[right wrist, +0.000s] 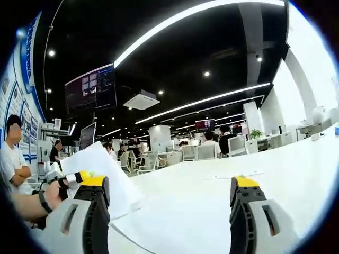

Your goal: Organize the stack of printing papers by aligning and flattening the scattered papers on the table

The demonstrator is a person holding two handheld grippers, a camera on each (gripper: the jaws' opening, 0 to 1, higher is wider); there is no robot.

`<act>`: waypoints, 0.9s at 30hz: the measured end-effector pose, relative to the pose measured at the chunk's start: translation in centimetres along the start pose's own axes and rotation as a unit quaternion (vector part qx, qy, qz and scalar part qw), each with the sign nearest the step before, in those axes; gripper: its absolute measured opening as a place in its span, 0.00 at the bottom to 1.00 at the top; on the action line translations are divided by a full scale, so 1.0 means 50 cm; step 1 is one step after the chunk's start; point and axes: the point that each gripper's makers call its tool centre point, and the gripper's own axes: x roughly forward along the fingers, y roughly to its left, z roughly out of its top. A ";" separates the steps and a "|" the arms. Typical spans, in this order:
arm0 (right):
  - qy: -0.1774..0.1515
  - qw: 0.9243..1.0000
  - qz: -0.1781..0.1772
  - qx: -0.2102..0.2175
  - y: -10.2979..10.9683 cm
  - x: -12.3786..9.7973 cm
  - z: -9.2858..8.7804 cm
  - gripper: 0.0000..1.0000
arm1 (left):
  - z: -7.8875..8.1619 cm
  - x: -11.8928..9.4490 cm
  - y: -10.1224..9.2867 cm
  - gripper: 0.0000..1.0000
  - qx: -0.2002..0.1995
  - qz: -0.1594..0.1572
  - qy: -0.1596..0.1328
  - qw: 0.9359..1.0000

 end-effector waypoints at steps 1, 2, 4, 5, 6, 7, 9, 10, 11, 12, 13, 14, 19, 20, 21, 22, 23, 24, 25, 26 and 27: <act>0.000 1.000 -0.001 0.000 -0.001 -0.001 0.000 0.90 | 0.000 0.000 0.000 0.08 0.000 0.000 0.000 1.000; 0.001 1.000 -0.003 0.001 -0.003 -0.003 -0.001 0.90 | 0.000 0.000 0.000 0.08 0.000 0.000 0.000 1.000; 0.002 1.000 -0.004 0.003 -0.006 -0.006 -0.002 0.90 | 0.000 0.000 0.001 0.08 0.000 0.000 0.000 1.000; 0.002 1.000 -0.005 0.003 -0.007 -0.006 -0.003 0.90 | 0.000 0.000 0.001 0.08 0.000 0.000 0.000 1.000; 0.003 1.000 -0.007 0.002 -0.009 -0.008 -0.005 0.89 | 0.000 0.000 0.000 0.08 0.000 0.000 0.000 1.000; 0.004 1.000 -0.008 0.001 -0.011 -0.008 -0.006 0.89 | 0.000 -0.001 0.000 0.08 0.000 0.000 0.000 1.000; 0.008 1.000 -0.011 0.003 -0.016 -0.010 -0.010 0.89 | 0.000 -0.001 0.000 0.08 0.001 0.000 0.000 1.000; 0.010 1.000 -0.013 0.003 -0.018 -0.011 -0.011 0.89 | 0.000 -0.001 0.000 0.08 0.001 0.000 0.000 1.000; 0.011 1.000 -0.014 0.002 -0.020 -0.012 -0.013 0.89 | 0.000 -0.001 0.000 0.08 0.001 0.001 0.000 1.000; 0.012 1.000 -0.015 0.001 -0.022 -0.013 -0.014 0.89 | 0.000 -0.001 0.000 0.08 0.001 0.001 0.000 1.000; 0.013 1.000 -0.017 0.001 -0.023 -0.014 -0.014 0.89 | 0.000 -0.001 0.001 0.08 0.001 0.001 0.000 1.000; 0.012 1.000 -0.018 0.000 -0.025 -0.015 -0.014 0.89 | 0.000 -0.001 0.000 0.08 0.001 0.001 0.000 1.000; 0.015 1.000 -0.024 0.001 -0.034 -0.018 -0.016 0.89 | 0.000 -0.001 0.001 0.08 0.001 0.001 0.000 1.000; 0.015 1.000 -0.025 0.001 -0.035 -0.018 -0.017 0.89 | 0.000 0.000 0.001 0.08 0.001 0.001 0.000 1.000; 0.016 1.000 -0.026 0.001 -0.037 -0.019 -0.018 0.89 | 0.000 0.000 0.002 0.08 0.001 0.001 0.000 1.000; 0.016 0.999 -0.027 0.000 -0.038 -0.020 -0.019 0.89 | 0.000 0.000 0.003 0.08 0.001 0.001 0.000 1.000; 0.018 0.999 -0.028 -0.001 -0.040 -0.020 -0.020 0.89 | 0.000 0.000 0.003 0.08 0.001 0.001 0.000 1.000; 0.018 0.999 -0.029 -0.001 -0.040 -0.020 -0.021 0.89 | 0.000 0.000 0.003 0.08 0.001 0.001 0.000 1.000; 0.021 0.999 -0.030 -0.002 -0.042 -0.021 -0.024 0.89 | 0.000 0.001 0.003 0.08 0.001 0.001 0.000 1.000; 0.022 0.999 -0.031 -0.002 -0.044 -0.022 -0.025 0.89 | 0.000 0.001 0.004 0.08 0.001 0.001 0.000 1.000; 0.022 0.999 -0.032 -0.002 -0.045 -0.023 -0.025 0.89 | 0.000 0.001 0.004 0.08 0.001 0.000 0.000 1.000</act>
